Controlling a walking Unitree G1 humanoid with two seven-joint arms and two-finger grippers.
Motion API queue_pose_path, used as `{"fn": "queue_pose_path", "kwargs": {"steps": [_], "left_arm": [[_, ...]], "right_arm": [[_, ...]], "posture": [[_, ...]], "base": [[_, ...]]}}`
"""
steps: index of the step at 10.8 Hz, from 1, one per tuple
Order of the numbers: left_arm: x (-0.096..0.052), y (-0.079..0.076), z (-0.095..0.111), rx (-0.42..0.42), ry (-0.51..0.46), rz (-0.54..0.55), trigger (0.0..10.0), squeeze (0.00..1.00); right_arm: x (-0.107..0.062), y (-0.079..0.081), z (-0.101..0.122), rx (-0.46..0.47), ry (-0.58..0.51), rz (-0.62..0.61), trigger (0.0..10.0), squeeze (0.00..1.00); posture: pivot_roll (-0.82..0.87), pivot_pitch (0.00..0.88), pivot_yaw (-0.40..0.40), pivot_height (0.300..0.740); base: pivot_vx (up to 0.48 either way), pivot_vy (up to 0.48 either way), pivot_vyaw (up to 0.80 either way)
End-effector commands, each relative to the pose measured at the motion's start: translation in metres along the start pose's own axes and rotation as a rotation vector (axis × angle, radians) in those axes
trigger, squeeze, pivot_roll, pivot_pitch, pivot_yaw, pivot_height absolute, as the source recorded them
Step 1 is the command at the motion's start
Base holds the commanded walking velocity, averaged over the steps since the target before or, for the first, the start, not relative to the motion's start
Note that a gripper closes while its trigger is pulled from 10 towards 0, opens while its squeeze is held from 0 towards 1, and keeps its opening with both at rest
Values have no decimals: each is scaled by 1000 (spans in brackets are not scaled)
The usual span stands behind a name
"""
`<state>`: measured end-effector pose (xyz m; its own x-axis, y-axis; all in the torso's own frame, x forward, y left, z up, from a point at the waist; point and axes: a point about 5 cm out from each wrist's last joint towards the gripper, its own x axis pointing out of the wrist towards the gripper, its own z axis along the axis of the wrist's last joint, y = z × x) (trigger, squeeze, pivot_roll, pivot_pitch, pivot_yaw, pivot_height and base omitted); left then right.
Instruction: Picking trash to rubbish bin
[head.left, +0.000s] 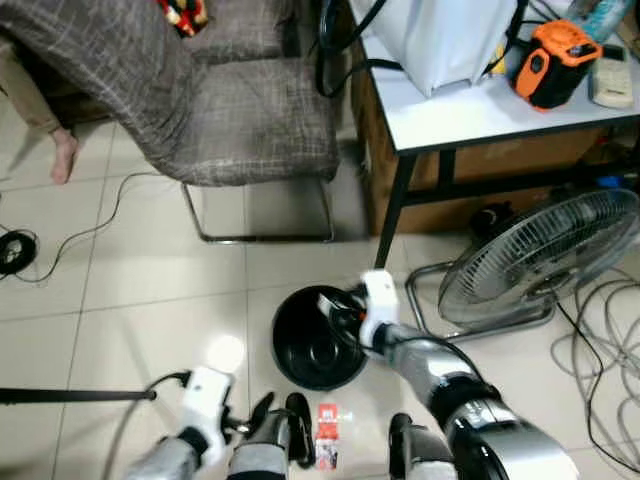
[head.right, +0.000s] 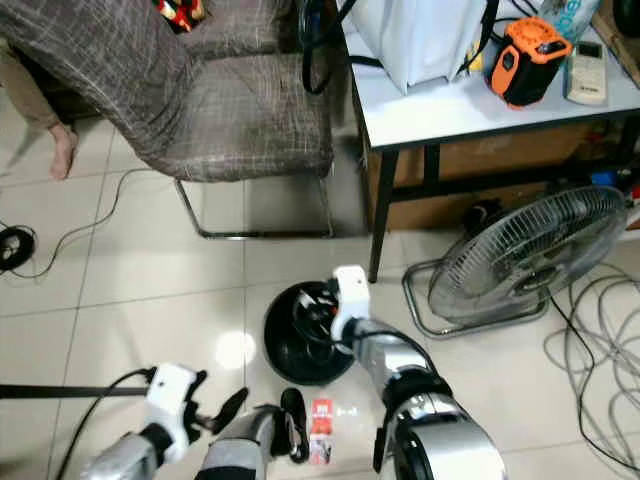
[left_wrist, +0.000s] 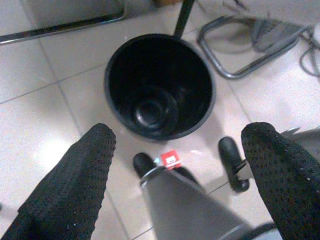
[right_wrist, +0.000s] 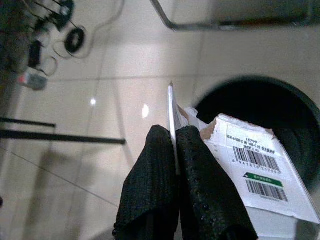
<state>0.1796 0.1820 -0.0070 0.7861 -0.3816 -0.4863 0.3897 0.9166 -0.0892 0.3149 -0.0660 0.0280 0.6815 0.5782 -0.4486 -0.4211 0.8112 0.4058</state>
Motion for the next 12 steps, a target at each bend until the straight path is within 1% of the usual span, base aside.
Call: {"fn": "queue_pose_path", "kwargs": {"steps": [1,4,5,6,8,10,12], "left_arm": [[-11,2,-10,-22,47,12,10000,0],[-26,4,-11,-20,78,28,10000,0],[-28,5,-10,-21,80,34,10000,0],[-30,5,-7,-22,81,38,10000,0],[-33,1,-1,-18,76,35,10000,0],[-37,-1,11,-13,69,31,10000,0],[-36,0,12,-16,79,37,10000,0]], "right_arm": [[1,3,-6,28,0,16,10000,0],[3,5,0,45,-32,14,10000,0],[4,4,0,46,-33,11,10000,0],[3,4,-2,53,-34,7,10000,1000],[2,2,-4,62,-39,-3,10000,1000],[0,-3,-4,66,-48,-15,10000,1000],[-1,-5,-5,68,-46,-20,10000,1000]], "posture": [[101,305,141,740],[139,312,149,740],[139,312,149,740],[141,308,150,740],[133,303,152,740],[128,307,150,740],[128,312,150,740]], "base": [[0,0,0],[0,0,0],[0,0,0],[0,0,0],[0,0,0],[0,0,0],[0,0,0]]}}
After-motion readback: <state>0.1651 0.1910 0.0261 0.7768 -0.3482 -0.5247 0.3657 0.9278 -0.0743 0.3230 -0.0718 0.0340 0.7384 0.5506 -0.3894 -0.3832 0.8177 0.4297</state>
